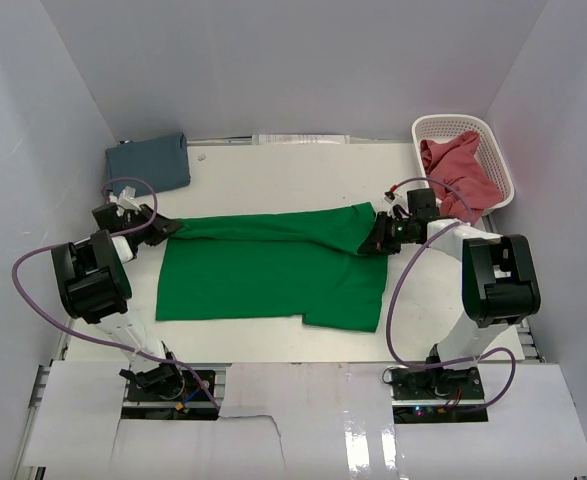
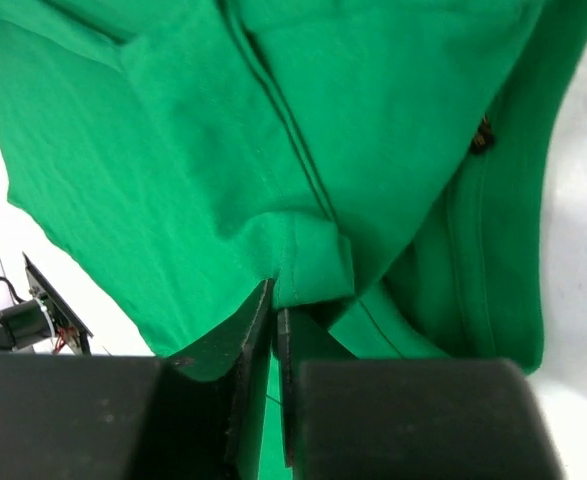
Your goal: Fold and stack the t-shirts
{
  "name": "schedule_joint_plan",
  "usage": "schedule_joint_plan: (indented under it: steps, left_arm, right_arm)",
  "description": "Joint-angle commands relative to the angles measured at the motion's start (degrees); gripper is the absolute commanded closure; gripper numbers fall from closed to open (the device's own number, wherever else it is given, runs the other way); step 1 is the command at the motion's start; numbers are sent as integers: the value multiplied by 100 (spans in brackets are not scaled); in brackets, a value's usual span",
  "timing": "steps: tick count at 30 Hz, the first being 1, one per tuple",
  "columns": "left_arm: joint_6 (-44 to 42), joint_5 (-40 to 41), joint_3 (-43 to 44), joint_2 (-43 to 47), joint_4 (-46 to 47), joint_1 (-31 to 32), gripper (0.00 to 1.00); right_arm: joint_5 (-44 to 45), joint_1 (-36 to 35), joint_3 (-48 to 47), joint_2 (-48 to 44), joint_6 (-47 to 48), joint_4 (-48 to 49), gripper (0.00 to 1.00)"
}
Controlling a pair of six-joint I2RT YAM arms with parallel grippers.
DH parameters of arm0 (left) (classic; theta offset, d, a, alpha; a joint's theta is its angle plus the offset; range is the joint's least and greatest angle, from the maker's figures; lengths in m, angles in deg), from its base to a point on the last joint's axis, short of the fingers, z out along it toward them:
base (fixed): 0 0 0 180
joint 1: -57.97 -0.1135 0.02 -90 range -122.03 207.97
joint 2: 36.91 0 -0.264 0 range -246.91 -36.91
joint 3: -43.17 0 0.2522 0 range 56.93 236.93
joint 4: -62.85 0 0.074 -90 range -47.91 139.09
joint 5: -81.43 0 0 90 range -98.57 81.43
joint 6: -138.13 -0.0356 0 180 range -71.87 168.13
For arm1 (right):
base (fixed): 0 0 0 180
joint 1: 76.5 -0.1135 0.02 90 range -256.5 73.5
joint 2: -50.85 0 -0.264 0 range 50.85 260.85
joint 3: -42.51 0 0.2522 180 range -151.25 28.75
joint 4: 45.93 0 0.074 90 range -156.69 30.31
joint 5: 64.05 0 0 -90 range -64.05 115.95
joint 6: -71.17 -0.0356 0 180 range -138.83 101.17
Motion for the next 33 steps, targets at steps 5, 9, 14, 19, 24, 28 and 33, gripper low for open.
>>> schedule_joint_plan:
  steps: [5, 9, 14, 19, 24, 28, 33]
  left_arm:
    - [-370, -454, -32, 686, -30, -35, 86]
    - [-274, -262, -121, 933, -21, -44, 98]
    - [-212, 72, -156, 1152, -266, -132, 94]
    - [-379, 547, 54, 1135, -890, -132, 2]
    - [-458, 644, -6, 1258, -944, -141, 2]
    - [-397, 565, -94, 1434, -795, -141, 2]
    - [-257, 178, 248, 1285, -671, -141, 2]
  right_arm:
    - [366, -126, -94, 205, 161, -693, 71]
    - [569, -126, -226, 391, 240, -1011, 63]
    - [876, -126, -287, 321, 187, -1091, 36]
    - [982, -126, -454, 259, 108, -1135, 27]
    - [1078, -126, -674, 320, 126, -1267, 27]
    - [1237, -126, -718, 101, 91, -1284, 28]
    - [1553, -126, -1043, -233, 82, -1600, 28]
